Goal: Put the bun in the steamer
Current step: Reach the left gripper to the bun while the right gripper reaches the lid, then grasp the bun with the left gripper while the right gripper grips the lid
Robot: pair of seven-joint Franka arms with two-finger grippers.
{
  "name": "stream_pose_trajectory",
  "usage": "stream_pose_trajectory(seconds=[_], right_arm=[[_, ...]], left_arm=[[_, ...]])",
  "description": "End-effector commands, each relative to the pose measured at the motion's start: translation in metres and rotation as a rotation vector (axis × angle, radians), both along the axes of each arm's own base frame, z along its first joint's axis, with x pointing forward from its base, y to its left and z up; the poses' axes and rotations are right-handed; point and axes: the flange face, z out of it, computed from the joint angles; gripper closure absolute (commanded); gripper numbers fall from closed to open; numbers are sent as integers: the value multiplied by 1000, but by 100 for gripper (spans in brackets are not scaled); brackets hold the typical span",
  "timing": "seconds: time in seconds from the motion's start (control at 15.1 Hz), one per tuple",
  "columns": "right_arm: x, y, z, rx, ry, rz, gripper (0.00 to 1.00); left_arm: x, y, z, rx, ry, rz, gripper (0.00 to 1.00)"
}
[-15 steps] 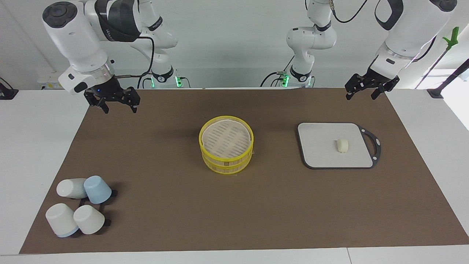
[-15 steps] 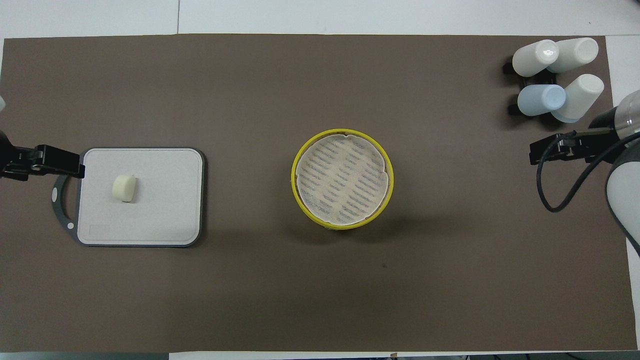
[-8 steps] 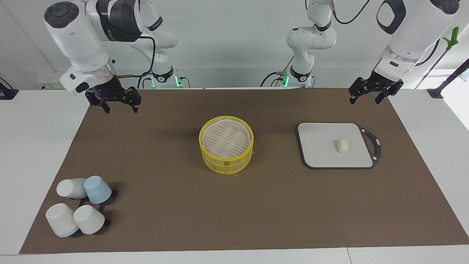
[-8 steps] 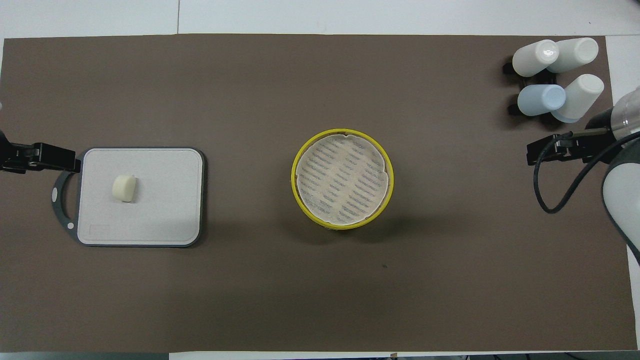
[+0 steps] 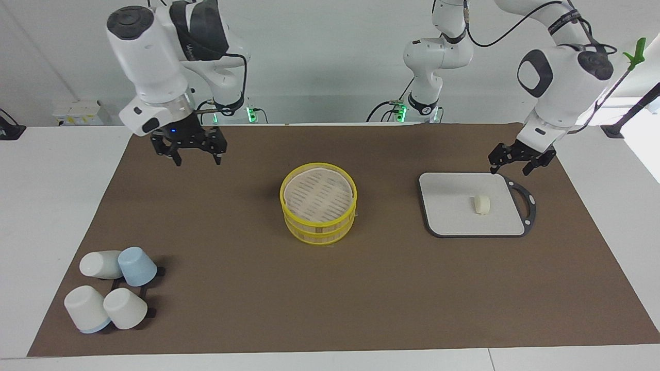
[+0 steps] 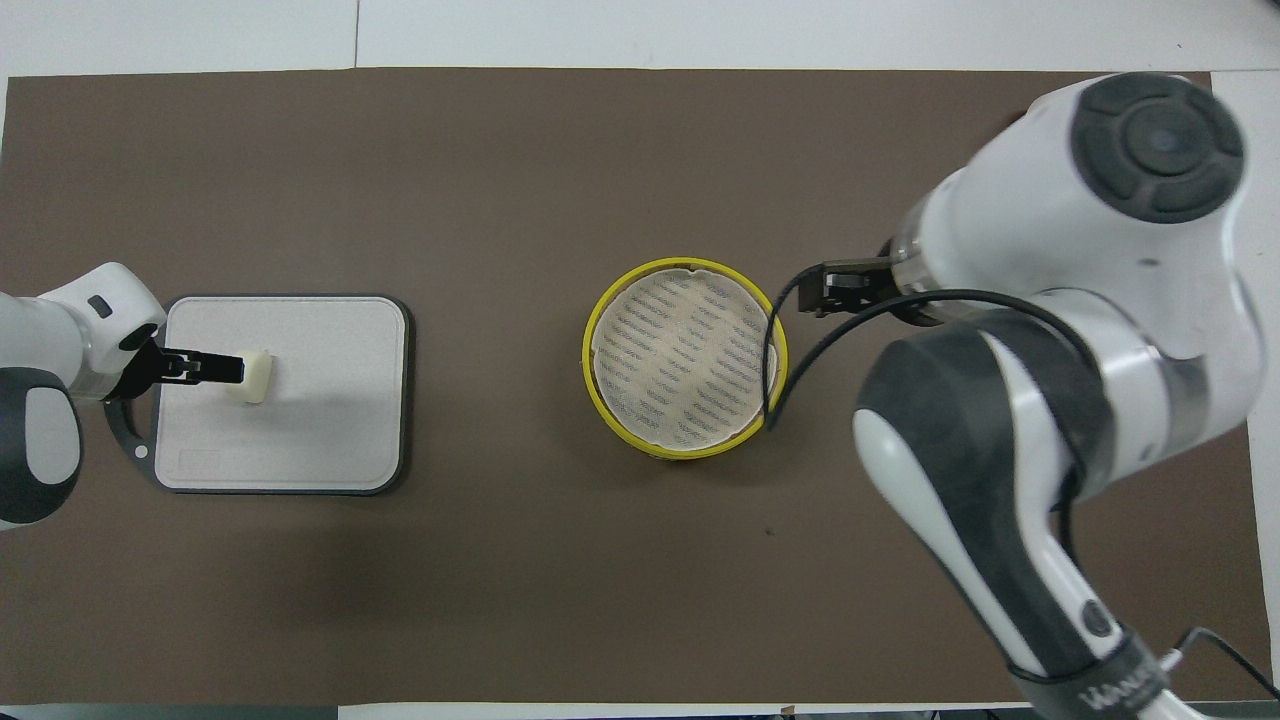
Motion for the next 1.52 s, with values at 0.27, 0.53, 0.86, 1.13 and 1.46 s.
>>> stream_pose_trajectory(seconds=[0.27, 0.53, 0.86, 1.13, 1.46], right_arm=[[-4, 141, -49, 20, -27, -67, 0], [-20, 200, -100, 32, -38, -130, 2], [-26, 216, -125, 27, -41, -111, 10], [-33, 230, -151, -9, -43, -118, 21], [-35, 228, -149, -94, -78, -61, 100]], left_arm=[[-7, -5, -44, 25, -33, -125, 1], [-15, -6, -57, 25, -30, -127, 9], [-17, -6, -62, 26, -45, -114, 59], [-15, -6, -61, 24, -42, -109, 73], [19, -6, -1, -20, 42, -79, 73]])
